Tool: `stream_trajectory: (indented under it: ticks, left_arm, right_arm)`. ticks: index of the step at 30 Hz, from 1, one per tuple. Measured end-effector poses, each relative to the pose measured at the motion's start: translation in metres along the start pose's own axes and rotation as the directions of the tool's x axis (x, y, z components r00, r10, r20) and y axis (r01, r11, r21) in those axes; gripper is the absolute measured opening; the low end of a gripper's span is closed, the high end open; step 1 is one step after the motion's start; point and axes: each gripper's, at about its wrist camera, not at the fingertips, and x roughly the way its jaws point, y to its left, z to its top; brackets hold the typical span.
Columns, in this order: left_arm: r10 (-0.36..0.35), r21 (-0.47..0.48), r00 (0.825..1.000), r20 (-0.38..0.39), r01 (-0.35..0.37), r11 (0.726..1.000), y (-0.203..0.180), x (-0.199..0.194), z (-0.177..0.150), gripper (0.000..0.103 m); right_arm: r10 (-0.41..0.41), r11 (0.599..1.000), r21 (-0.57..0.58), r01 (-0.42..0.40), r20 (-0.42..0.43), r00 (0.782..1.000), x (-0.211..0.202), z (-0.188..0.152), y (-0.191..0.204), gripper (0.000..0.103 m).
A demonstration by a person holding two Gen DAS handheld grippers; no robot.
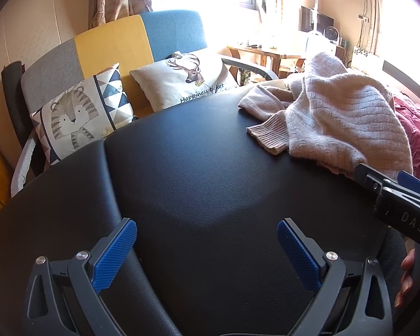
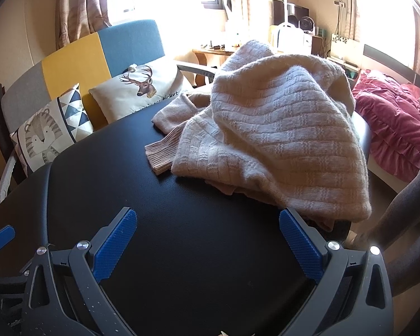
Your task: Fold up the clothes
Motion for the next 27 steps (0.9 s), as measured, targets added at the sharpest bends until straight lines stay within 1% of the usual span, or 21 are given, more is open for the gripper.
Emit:
stream_trajectory:
  ticks: [13, 20, 27]
  left_arm:
    - [-0.009, 0.005, 1.0, -0.026, 0.009, 1.0, -0.0052, 0.0053, 0.0002, 0.103]
    - [-0.012, -0.017, 0.999, -0.034, 0.011, 1.0, -0.0031, 0.0057, -0.0005, 0.103]
    - [-0.009, -0.034, 0.999, -0.04, 0.007, 0.999, 0.0013, 0.0083, 0.0007, 0.103]
  right_arm:
    - [0.007, 1.0, -0.005, -0.007, -0.014, 1.0, 0.0026, -0.0006, 0.0008, 0.103]
    - [0.008, 1.0, -0.019, -0.008, -0.004, 1.0, 0.0003, -0.0012, 0.0018, 0.103]
    - [-0.002, 1.0, -0.002, 0.002, -0.017, 1.0, 0.0059, 0.0015, -0.0043, 0.103]
